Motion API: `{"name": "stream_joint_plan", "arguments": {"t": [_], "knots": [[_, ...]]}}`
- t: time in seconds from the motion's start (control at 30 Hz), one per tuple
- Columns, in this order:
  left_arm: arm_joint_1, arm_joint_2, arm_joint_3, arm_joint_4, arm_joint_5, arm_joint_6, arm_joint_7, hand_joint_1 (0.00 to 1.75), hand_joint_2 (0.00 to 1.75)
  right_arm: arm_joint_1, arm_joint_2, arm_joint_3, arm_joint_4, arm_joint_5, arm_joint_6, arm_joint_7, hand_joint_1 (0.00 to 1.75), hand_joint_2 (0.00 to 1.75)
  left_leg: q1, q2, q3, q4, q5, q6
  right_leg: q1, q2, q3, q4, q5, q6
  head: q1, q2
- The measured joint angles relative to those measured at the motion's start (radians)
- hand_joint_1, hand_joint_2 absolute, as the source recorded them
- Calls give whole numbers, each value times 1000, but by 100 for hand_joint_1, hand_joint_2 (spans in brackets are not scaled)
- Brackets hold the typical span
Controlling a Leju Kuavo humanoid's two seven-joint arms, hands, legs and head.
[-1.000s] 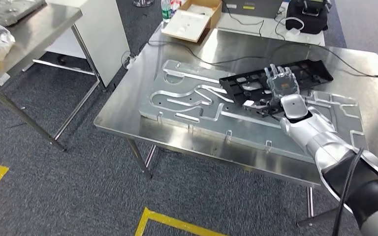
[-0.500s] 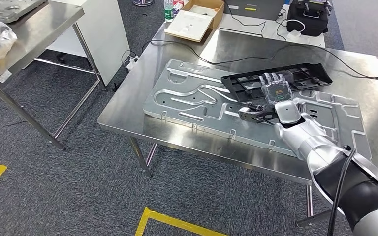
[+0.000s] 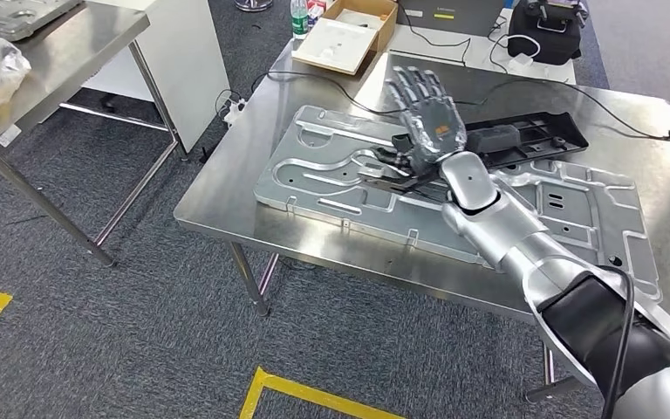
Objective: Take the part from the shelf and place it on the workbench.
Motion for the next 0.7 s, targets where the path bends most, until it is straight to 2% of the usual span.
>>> {"name": "stream_joint_plan", "arguments": {"t": [0.1, 0.17, 0.2, 0.23, 0.3, 0.33, 0.37, 0.4, 0.47, 0.5, 0.53, 0.57, 0.63, 0.67, 0.7], "knots": [[1, 0, 9, 0, 4, 7, 2, 0, 0, 17, 31, 15, -246, 71, 71, 34, 0, 0, -2, 1, 3, -6, 3, 10, 1, 1, 4, -10, 4, 9, 0, 0], [0, -1, 13, 0, 7, 9, 0, 0, 0, 27, 46, 35, -379, 96, 91, 49, 0, 0, 3, 5, 20, -36, 21, 21, 3, -3, 6, -8, -4, 14, 0, 0], [0, -2, 14, 0, 8, 9, -1, 0, 0, 30, 49, 43, -429, 101, 94, 55, 0, 0, 6, 7, 29, -51, 31, 27, 5, -5, -3, 15, -24, 15, 1, 0], [0, -2, 15, 0, 9, 9, -2, 0, 0, 33, 51, 49, -466, 103, 95, 58, 0, 0, 8, 8, 34, -61, 38, 30, 4, -8, -22, 61, -54, 14, 1, 0], [1, -3, 16, 0, 9, 9, -4, 0, 0, 40, 53, 57, -514, 102, 92, 60, 0, 0, 7, 8, 33, -60, 40, 31, 5, -8, -75, 180, -111, 17, 1, 0], [1, -3, 17, 0, 9, 9, -4, 0, 0, 48, 53, 62, -533, 102, 89, 57, 0, 0, 7, 8, 31, -57, 39, 30, 5, -8, -92, 217, -119, 20, 1, 0], [2, -3, 17, 0, 9, 10, -5, 0, 0, 55, 53, 67, -551, 102, 86, 55, 0, 0, 7, 8, 28, -52, 37, 28, 3, -9, -93, 221, -106, 23, 1, 0], [2, -3, 18, 0, 8, 10, -5, 0, 0, 60, 53, 71, -568, 102, 83, 52, 0, 0, 8, 8, 26, -46, 33, 26, 2, -11, -75, 185, -76, 25, 1, 0], [2, -3, 18, 0, 5, 12, -5, 0, 0, 70, 53, 79, -597, 102, 77, 50, 0, 0, 9, 8, 18, -28, 24, 15, 2, -14, -12, 66, -24, 25, 1, 0], [1, -4, 18, 0, 3, 12, -4, 0, 0, 77, 52, 82, -610, 102, 74, 50, 0, 0, 8, 8, 14, -20, 20, 9, 4, -15, 9, 26, -11, 21, 1, 0], [1, -5, 18, 0, 1, 12, -2, 0, 0, 86, 52, 84, -622, 102, 71, 49, 0, 0, 6, 7, 10, -14, 18, 3, 8, -15, 19, 7, -10, 14, 1, 0], [2, -5, 18, 0, -1, 13, 0, 0, 0, 97, 51, 87, -632, 102, 69, 49, 0, 0, 5, 6, 7, -11, 19, -4, 13, -13, 17, 9, -11, 6, 1, 0], [2, -6, 18, 0, -4, 15, 5, 0, 0, 117, 50, 94, -651, 102, 68, 48, 0, 0, 7, 5, 3, -6, 18, -15, 13, -12, 10, 7, -6, -11, 0, 0], [3, -7, 18, 0, -5, 16, 8, 0, 0, 126, 50, 97, -658, 102, 68, 47, 0, 0, 9, 6, -4, 8, 2, -17, 12, -13, 6, 5, -1, -21, 0, 0], [3, -8, 18, 0, -5, 17, 10, 0, 0, 136, 50, 100, -663, 102, 66, 47, 0, 0, 10, 6, -17, 38, -27, -18, 12, -13, 2, 1, 5, -31, 0, 0]]}}
